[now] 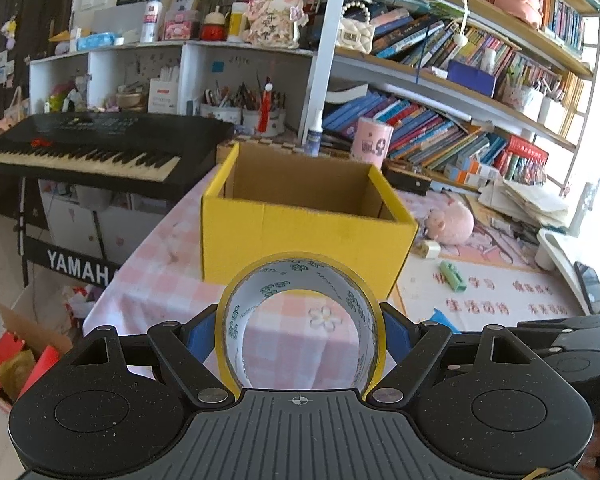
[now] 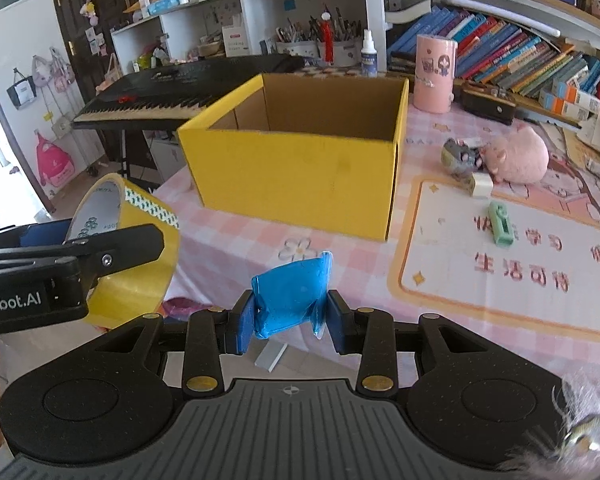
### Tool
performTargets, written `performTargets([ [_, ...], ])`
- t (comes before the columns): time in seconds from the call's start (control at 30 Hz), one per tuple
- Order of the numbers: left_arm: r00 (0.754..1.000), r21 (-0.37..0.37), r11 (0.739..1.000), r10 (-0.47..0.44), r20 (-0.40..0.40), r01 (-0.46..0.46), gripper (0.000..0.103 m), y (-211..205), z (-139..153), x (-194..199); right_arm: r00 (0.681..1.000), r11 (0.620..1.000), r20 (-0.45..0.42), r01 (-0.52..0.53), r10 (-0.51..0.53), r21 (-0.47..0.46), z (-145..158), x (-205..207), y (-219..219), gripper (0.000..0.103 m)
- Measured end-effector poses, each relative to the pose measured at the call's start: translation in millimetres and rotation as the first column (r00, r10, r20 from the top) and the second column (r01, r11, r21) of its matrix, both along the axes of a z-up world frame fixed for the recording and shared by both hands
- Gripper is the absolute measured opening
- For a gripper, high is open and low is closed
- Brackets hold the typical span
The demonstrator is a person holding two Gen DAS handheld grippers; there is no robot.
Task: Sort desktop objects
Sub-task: 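Carry the tape roll and blue eraser with both grippers toward the yellow box, then lower both grippers into the box and open them to release the items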
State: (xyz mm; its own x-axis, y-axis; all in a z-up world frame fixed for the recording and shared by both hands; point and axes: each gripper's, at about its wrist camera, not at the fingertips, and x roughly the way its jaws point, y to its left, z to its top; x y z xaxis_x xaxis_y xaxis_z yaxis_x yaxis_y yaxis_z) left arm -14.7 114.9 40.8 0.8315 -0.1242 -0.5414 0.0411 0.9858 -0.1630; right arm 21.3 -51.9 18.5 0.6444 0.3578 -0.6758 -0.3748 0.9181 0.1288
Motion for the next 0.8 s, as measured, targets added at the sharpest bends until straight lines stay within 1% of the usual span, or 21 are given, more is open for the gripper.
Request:
performTargets([
  [0.17, 0.999, 0.001, 1.0, 0.005, 0.05, -0.005, 0.083, -2, 15, 24, 0.999, 1.0, 0.04, -0.008, 0.007, 0.019, 14, 24, -2, 0.034],
  [0.43, 0.994, 0.008, 1.0, 0.023, 0.11, -0.024, 0.083, -9, 35, 74, 0.993, 0.997, 0.115, -0.025, 0.017, 0.069, 46, 82, -9, 0.034],
  [0.6, 0.99, 0.009, 0.998, 0.06, 0.131, -0.061, 0.083, -14, 44, 105, 0.988, 0.996, 0.148, -0.049, 0.038, 0.073, 59, 122, -12, 0.034],
  [0.7, 0.987, 0.02, 0.997, 0.076, 0.142, -0.079, 0.083, -19, 48, 123, 0.984, 0.996, 0.166, -0.074, 0.064, 0.059, 62, 145, -13, 0.034],
  [0.8, 0.987, 0.036, 0.995, 0.092, 0.131, -0.097, 0.083, -23, 46, 143, 0.981, 0.994, 0.169, -0.102, 0.095, 0.036, 60, 169, -11, 0.034],
])
